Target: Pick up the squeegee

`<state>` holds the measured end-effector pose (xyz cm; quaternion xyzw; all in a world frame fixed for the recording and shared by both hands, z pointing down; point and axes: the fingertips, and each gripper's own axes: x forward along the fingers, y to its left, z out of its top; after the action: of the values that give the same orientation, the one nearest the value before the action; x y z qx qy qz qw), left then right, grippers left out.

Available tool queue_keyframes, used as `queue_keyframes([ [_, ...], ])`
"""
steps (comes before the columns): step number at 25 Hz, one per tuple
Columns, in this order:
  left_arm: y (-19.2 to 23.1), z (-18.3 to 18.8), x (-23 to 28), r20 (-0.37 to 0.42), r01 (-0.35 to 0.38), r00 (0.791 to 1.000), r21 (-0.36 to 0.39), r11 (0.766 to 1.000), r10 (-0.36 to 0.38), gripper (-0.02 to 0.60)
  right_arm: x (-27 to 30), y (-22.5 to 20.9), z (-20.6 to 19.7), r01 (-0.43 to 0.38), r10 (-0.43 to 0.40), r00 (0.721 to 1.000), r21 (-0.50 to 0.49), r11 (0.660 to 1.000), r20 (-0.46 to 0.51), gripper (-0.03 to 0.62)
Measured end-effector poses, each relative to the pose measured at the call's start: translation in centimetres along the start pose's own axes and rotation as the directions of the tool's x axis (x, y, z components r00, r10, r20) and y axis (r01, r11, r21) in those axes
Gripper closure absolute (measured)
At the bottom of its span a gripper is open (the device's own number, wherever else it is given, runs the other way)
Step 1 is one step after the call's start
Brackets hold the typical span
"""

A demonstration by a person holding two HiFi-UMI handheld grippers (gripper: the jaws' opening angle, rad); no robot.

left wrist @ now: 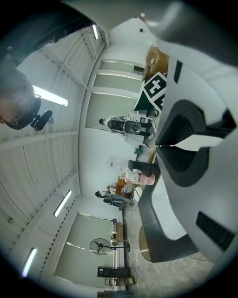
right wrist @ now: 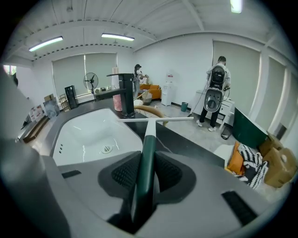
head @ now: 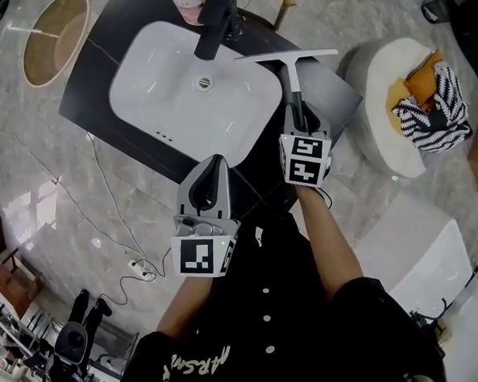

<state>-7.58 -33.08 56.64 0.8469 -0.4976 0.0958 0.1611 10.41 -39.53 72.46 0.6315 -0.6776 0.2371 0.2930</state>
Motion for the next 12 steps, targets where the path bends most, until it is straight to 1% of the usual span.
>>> queue_keyframes([
  [4,-0.7,2.3,-0.4,0.043,-0.001,0.999,0.019,1.0,0.0,0.563,-2.1,-0.8,1.9,-0.008,0.008,0.999,-0.014,1.0,0.044,0.505],
  [7,-1.1,4.2,-0.7,0.078,-0.004,0.997,0.035,0.999,0.001,0.563,-4.3,-1.4,4.1,-0.011,0.014,0.995,-0.031,0.999,0.1,0.505],
  [12,-1.5,7.8,-1.4,0.144,-0.013,0.99,0.055,0.998,0.005,0.563,-8.7,-1.3,8.7,-0.038,0.049,0.975,-0.052,0.998,0.216,0.505],
])
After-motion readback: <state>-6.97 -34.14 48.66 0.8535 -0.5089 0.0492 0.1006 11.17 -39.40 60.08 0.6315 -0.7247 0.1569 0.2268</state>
